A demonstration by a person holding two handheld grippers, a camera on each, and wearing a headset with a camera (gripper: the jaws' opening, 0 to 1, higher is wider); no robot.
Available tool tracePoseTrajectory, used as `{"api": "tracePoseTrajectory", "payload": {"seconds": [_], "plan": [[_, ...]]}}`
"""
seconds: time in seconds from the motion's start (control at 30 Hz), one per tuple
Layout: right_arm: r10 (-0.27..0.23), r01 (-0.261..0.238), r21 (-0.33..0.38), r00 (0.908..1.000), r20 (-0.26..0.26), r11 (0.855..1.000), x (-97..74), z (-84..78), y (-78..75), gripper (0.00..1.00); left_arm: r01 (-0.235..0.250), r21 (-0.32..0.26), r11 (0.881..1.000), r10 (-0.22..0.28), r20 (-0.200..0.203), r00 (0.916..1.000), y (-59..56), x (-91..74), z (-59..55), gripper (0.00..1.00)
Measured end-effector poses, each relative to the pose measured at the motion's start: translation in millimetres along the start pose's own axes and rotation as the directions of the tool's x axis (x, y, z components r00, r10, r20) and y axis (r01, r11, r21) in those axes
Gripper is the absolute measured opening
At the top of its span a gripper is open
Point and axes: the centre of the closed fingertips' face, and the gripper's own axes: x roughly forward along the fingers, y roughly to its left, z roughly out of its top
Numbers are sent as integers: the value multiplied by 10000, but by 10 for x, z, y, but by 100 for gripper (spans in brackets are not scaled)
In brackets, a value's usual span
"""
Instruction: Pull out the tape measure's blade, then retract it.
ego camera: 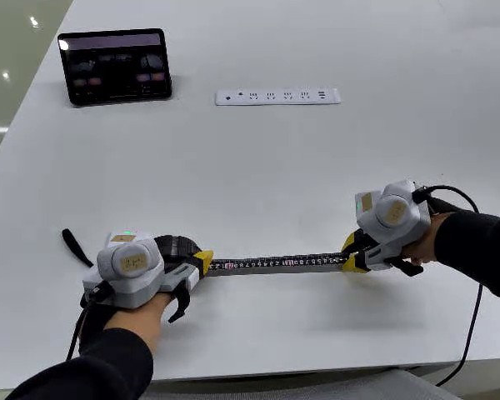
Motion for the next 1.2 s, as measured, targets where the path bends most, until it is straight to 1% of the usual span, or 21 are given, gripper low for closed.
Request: {"api": "tracePoseTrajectory", "payload": {"seconds": [0.1,0.23,0.47,0.83,0.93,1.2], "plan": [[-8,3,224,9997,227,9997,-3,-3,-15,10,8,-8,10000,-8,-12,10000,-1,-2,-1,63],[-62,59,84,9996,293,9999,8,39,-3,10,19,-23,10000,-19,-31,10000,-4,-6,-4,63],[-53,51,52,9993,366,10000,19,115,6,10,36,-34,10000,-37,-46,10000,0,-6,-5,63],[-3,-3,134,9991,425,9999,33,152,4,10,52,-47,10000,-53,-63,10000,-1,5,-5,63],[-33,19,304,9990,454,9995,38,167,8,10,56,-43,10000,-57,-65,10000,-1,8,-5,63],[-66,52,238,9982,592,9997,67,196,20,10,76,-53,10000,-77,-61,10000,-2,10,-6,63]]}}
